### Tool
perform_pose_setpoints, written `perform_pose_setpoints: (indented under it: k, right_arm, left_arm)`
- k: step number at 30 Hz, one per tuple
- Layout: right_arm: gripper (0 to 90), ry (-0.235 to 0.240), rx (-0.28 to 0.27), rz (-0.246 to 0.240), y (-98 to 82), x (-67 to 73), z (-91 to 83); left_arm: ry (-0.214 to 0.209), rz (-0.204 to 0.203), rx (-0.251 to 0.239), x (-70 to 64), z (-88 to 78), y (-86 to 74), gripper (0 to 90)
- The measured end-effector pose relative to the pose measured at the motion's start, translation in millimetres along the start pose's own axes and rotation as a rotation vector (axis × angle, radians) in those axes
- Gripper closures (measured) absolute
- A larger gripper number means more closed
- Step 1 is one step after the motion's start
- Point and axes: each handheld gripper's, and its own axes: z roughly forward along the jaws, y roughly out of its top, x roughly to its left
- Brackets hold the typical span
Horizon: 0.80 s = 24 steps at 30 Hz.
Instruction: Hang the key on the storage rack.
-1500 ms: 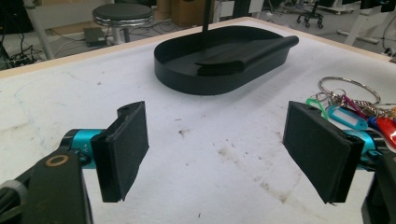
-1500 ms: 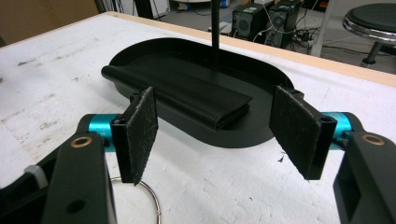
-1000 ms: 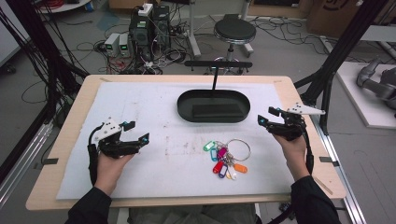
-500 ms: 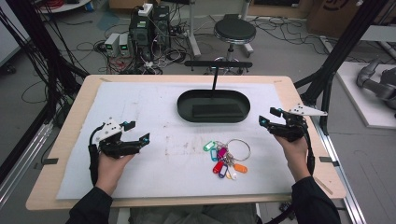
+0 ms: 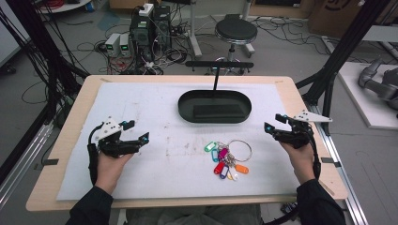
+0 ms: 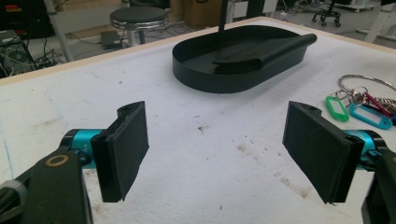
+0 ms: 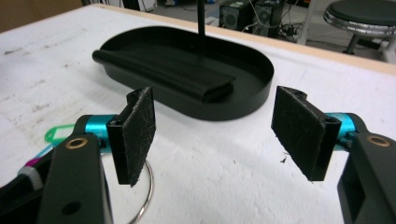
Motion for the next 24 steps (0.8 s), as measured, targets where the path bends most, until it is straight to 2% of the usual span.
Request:
perform_pose_setpoints:
  k: [7, 15, 16, 17, 20, 24]
  right_arm:
    - [39.2, 0.01, 0.049, 0.026, -13.0, 3.6, 4.2]
    - [49.6, 0.042, 0.186, -0.009, -17.9, 17.6, 22.2]
    - [51.6, 0.05, 0.216, -0.012, -19.8, 19.5, 26.8]
    - [51.6, 0.05, 0.216, -0.012, -19.8, 19.5, 26.8]
    - [56.6, 0.057, 0.239, -0.02, -21.7, 23.7, 32.7]
    - [60.2, 0.062, 0.275, -0.026, -24.8, 32.0, 40.9]
  left_arm:
    - [0.004, -0.004, -0.004, 3.3, 0.3, -0.3, 23.3]
    - [-0.006, 0.021, -0.01, 7.4, 2.5, -3.1, 26.0]
    - [-0.008, 0.04, -0.015, 7.7, 3.2, -3.7, 25.9]
    - [-0.008, 0.04, -0.015, 7.7, 3.2, -3.7, 25.9]
    - [-0.023, 0.041, -0.044, 8.5, 2.8, -5.1, 26.0]
    - [-0.02, 0.066, -0.073, 7.9, 1.1, -6.5, 25.9]
